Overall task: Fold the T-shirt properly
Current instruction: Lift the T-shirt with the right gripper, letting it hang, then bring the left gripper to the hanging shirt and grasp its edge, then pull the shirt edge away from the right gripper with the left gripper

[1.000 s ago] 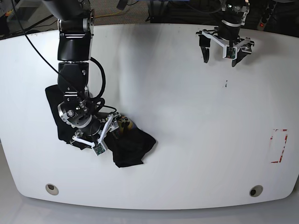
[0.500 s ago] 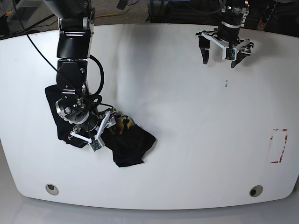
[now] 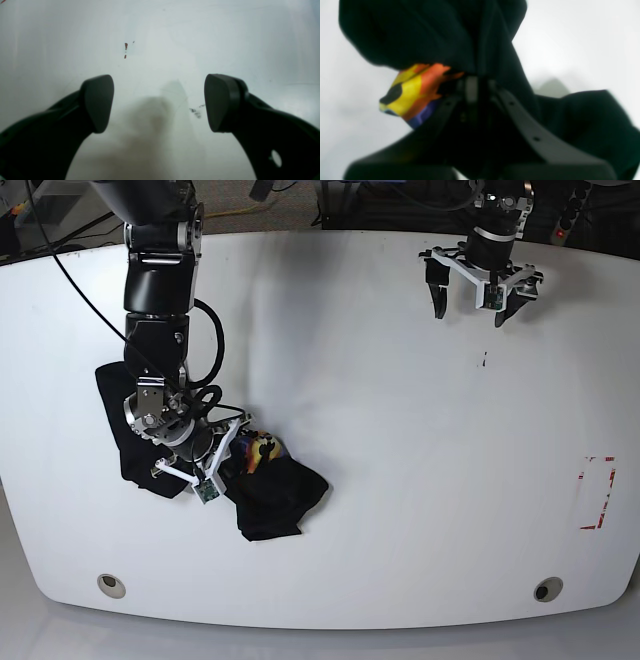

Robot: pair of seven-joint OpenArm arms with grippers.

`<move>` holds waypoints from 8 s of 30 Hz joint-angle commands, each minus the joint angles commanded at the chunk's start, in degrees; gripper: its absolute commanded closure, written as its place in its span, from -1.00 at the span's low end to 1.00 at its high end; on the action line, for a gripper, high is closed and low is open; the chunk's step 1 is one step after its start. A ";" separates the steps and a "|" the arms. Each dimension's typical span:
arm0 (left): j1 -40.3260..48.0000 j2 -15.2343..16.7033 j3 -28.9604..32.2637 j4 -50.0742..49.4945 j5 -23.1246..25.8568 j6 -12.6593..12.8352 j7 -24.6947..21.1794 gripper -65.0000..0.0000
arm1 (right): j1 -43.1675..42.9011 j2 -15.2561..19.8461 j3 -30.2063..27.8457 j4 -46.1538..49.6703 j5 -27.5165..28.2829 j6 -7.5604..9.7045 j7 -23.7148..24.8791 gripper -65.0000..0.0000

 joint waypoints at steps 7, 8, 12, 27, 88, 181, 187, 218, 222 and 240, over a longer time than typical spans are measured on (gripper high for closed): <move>-0.97 0.00 2.20 0.00 0.00 0.00 0.00 -0.63 | -0.09 0.00 -0.18 11.52 0.00 0.09 -7.38 1.00; -0.97 0.00 2.46 0.00 0.00 0.00 0.00 -0.63 | 0.44 0.00 -0.18 12.66 0.00 0.09 -8.09 1.00; -1.32 0.00 3.96 0.00 0.00 0.00 0.00 -0.63 | 4.66 0.88 -4.04 15.03 0.00 0.18 -12.13 1.00; -7.38 -0.18 9.23 -1.41 0.00 0.00 0.00 -0.63 | 24.88 2.37 -15.03 24.35 0.00 5.01 -27.60 1.00; -45.19 8.35 27.16 -29.98 -0.18 2.11 -0.18 -0.64 | 56.65 2.81 -20.40 23.56 0.18 6.55 -33.32 1.00; -57.23 9.76 30.51 -50.20 -0.53 -18.81 -6.42 1.00 | 55.82 3.52 -19.78 23.30 0.00 6.51 -33.23 1.00; -52.84 5.80 23.74 -40.53 -0.53 -19.08 -0.97 1.00 | 54.77 4.48 -17.76 21.01 -0.09 6.42 -32.88 1.00; -49.76 -8.44 -15.91 -0.09 -0.18 -34.20 30.15 1.00 | 55.91 5.45 9.41 -7.21 0.62 6.55 -32.09 1.00; -48.97 -8.62 -16.44 -0.09 -0.09 -34.20 30.59 1.00 | 50.02 5.45 15.03 -5.63 1.14 6.55 -34.20 1.00; -36.22 -9.93 -16.88 0.26 -0.26 -34.20 30.24 1.00 | 8.35 2.64 16.70 26.55 12.40 6.55 -38.51 1.00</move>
